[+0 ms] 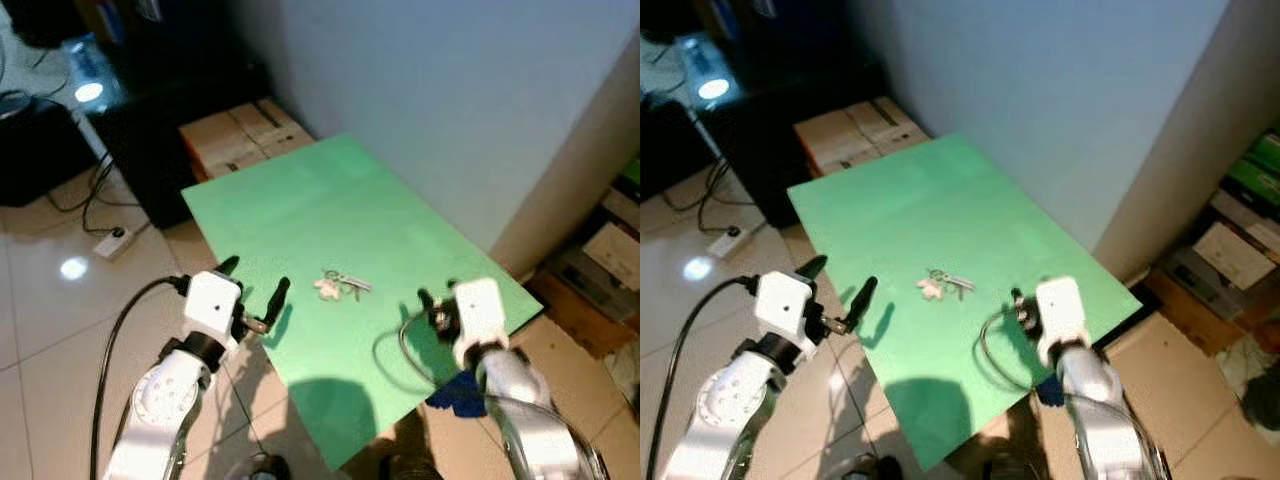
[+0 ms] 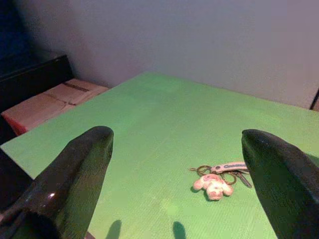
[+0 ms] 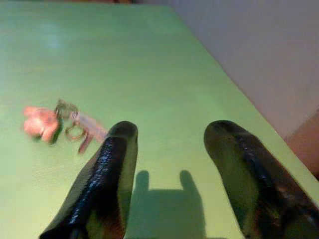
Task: Hang keys on a hook
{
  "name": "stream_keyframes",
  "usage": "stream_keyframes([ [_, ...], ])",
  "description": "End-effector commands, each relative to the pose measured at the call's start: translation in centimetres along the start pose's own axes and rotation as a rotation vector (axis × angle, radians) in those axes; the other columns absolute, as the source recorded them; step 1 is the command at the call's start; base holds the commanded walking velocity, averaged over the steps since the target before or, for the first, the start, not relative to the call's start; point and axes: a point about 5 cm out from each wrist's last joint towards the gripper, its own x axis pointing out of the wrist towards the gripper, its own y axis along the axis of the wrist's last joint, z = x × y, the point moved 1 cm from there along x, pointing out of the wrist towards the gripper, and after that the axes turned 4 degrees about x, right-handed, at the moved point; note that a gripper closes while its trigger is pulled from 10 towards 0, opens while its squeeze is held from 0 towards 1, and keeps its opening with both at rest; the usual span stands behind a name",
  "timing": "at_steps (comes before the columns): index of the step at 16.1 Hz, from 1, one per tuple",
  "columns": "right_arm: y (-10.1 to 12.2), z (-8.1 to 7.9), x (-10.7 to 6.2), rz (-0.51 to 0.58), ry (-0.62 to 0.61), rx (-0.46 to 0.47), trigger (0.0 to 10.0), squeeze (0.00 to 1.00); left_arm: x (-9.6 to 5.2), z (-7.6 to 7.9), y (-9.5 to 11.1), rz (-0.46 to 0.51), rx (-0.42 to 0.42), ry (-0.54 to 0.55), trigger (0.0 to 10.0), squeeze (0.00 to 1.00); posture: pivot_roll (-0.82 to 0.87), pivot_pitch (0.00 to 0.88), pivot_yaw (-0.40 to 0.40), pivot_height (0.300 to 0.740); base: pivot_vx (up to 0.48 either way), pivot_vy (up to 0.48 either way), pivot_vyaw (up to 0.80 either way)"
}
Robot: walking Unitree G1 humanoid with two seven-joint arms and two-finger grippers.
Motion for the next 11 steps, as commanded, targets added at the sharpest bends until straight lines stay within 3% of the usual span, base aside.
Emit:
stream_keyframes([
  [1,-0.6,0.4,0.6,0.001,0.021,0.037,10.0,1.0,-0.4,-0.3,0.5,-0.003,0.006,-0.014,10.0,0.0,-0.02,0.21,0.063,0.74,0.0,0.0,0.0],
  [2,0.0,0.2,2.0,0.032,0.084,0.047,10.0,1.0,-1.5,-0.6,0.8,-0.02,0.028,-0.037,10.0,0.0,0.03,0.263,0.082,0.74,0.0,0.0,0.0],
  [5,1.0,0.2,3.3,0.055,0.16,0.021,10.0,1.0,-3.4,-1.4,1.6,-0.043,0.037,-0.024,10.0,0.0,0.09,0.302,0.096,0.74,0.0,0.0,0.0],
  [7,1.6,1.5,4.5,0.052,0.249,-0.035,10.0,1.0,-5.4,-2.7,3.0,-0.064,0.074,0.02,10.0,0.0,0.18,0.359,0.105,0.74,0.0,0.0,0.0],
  [8,1.7,1.6,4.6,0.05,0.262,-0.04,10.0,1.0,-5.7,-2.9,3.3,-0.067,0.077,0.026,10.0,0.0,0.19,0.362,0.108,0.74,0.0,0.0,0.0],
  [11,1.0,2.6,5.2,-0.032,0.278,-0.208,10.0,1.0,-6.5,-3.3,4.2,-0.091,0.087,0.032,10.0,0.0,0.23,0.369,0.124,0.74,0.0,0.0,0.0],
])
